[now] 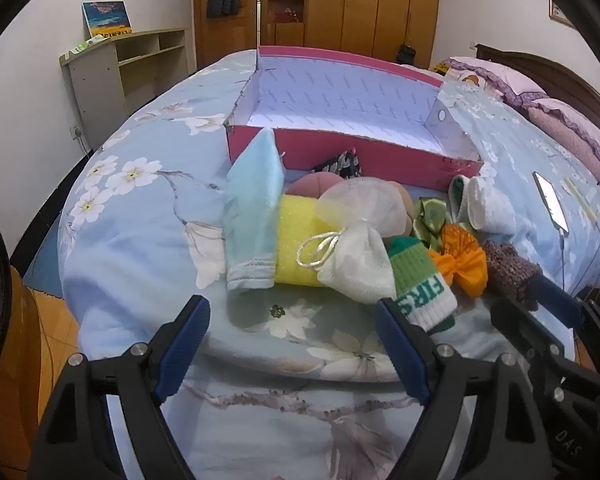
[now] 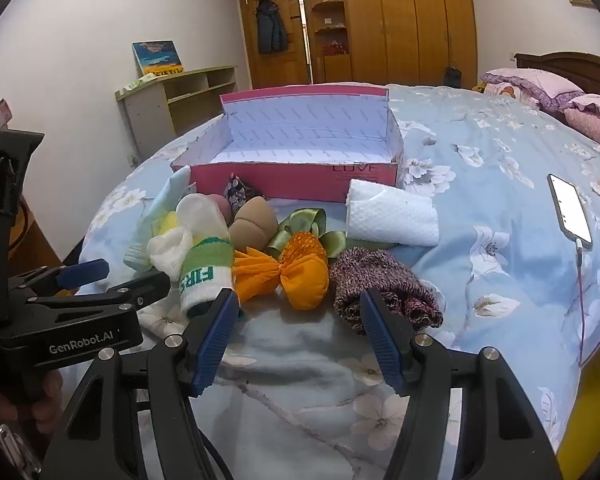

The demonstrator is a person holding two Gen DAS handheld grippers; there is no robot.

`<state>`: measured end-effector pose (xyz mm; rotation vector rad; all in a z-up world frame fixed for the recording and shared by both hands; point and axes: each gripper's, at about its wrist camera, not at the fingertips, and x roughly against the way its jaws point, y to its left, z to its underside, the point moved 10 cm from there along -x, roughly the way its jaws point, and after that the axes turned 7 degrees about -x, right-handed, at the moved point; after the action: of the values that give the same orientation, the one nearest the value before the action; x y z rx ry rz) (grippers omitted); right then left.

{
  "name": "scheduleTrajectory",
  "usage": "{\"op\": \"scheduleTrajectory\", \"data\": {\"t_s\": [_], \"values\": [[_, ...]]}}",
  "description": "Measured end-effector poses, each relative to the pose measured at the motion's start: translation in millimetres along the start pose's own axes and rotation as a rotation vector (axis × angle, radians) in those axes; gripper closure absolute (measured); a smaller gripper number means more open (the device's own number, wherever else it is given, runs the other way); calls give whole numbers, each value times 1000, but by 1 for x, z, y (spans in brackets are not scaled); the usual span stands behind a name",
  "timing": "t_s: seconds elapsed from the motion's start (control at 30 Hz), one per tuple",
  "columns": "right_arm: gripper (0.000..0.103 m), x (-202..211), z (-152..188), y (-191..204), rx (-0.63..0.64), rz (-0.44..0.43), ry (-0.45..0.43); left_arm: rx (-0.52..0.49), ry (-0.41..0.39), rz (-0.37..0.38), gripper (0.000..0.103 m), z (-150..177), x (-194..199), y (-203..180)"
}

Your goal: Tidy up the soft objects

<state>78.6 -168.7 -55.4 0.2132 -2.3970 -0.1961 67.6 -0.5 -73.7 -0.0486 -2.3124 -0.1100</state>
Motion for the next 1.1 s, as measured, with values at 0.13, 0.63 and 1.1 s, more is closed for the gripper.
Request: {"op": "scheduleTrajectory", "data": {"t_s": [0.13,0.63,1.1], "values": [[38,0,0,0,-2,-1,1,3,3,4,15,-1,0,-2],[38,-1,2,1,-6,-4,9,2,-5,17,15,-2,4,-1],[38,-2,2,1,-6,-2,12,2,-5,18,15,-2,4,-2]]}}
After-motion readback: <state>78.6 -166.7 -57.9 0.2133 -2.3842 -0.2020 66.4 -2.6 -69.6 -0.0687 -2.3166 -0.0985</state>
